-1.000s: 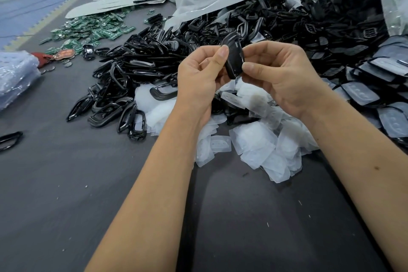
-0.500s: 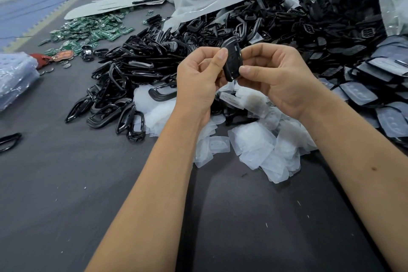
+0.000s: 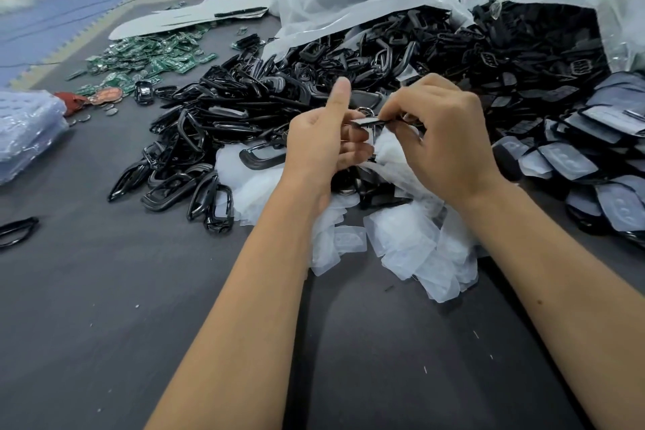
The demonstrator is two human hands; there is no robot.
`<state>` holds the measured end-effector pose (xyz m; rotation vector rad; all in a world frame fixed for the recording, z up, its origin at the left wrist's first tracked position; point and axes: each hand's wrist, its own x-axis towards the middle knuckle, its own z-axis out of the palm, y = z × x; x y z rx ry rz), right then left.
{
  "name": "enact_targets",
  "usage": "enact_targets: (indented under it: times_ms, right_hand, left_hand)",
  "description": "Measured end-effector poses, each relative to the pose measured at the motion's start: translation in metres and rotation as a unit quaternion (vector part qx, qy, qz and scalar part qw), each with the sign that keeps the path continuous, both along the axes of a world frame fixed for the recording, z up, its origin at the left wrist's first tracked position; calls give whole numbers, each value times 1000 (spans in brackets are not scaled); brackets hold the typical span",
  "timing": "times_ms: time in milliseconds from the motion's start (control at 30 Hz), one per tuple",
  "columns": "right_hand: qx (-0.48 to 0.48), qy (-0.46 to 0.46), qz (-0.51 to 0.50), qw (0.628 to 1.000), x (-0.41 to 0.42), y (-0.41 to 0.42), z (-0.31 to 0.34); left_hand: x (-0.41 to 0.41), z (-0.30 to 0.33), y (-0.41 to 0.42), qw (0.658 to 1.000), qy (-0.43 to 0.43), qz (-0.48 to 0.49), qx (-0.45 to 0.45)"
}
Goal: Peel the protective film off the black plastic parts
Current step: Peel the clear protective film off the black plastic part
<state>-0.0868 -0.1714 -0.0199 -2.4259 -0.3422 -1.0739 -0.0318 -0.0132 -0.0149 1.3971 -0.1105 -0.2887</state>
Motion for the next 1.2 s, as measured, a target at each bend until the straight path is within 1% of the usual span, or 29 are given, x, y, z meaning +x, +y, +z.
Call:
enact_targets:
  times_ms: [67,133,200,267,367,433,500,633,833,1000,1100,1200]
  right_hand:
    - [-33,-17,-6,999,1,-1,0]
    - [-13,-35,-15,999,0,0,0]
    - [53,-45,-44,997,-2,2,0]
    - [141,-26,-71,987,-2,2,1]
    - [276,64,-50,958,2,1,-1]
    - [328,124,-21,936,4,0,-1]
    - [328,150,-10,933,5,0,-3]
    - [357,158,2,921,4,-2,-2]
    - [333,156,9,930,4,3,0]
    - [324,164,8,932,5,3,-1]
    - [347,171,23,922,6,0,-2]
    - [369,174,54,911,5,-4,0]
  left_hand:
    - [0,-2,2,1000,-19,6,20]
    - [0,-4,3,999,-43,11,31]
    - [-1,-5,4,997,-64,16,39]
    - [-1,-6,4,995,-92,13,47]
    - [-1,-7,2,989,-133,-2,60]
    - [-1,-8,1,985,-160,-12,70]
    - [-2,-8,-1,981,-176,-18,74]
    - [-3,-7,-2,981,-176,-12,82]
    - [-3,-7,-4,989,-129,9,68]
    - [-4,-7,-5,991,-116,22,65]
    - [-2,-9,-5,989,-126,19,71]
    - [-1,-10,-4,985,-157,16,75]
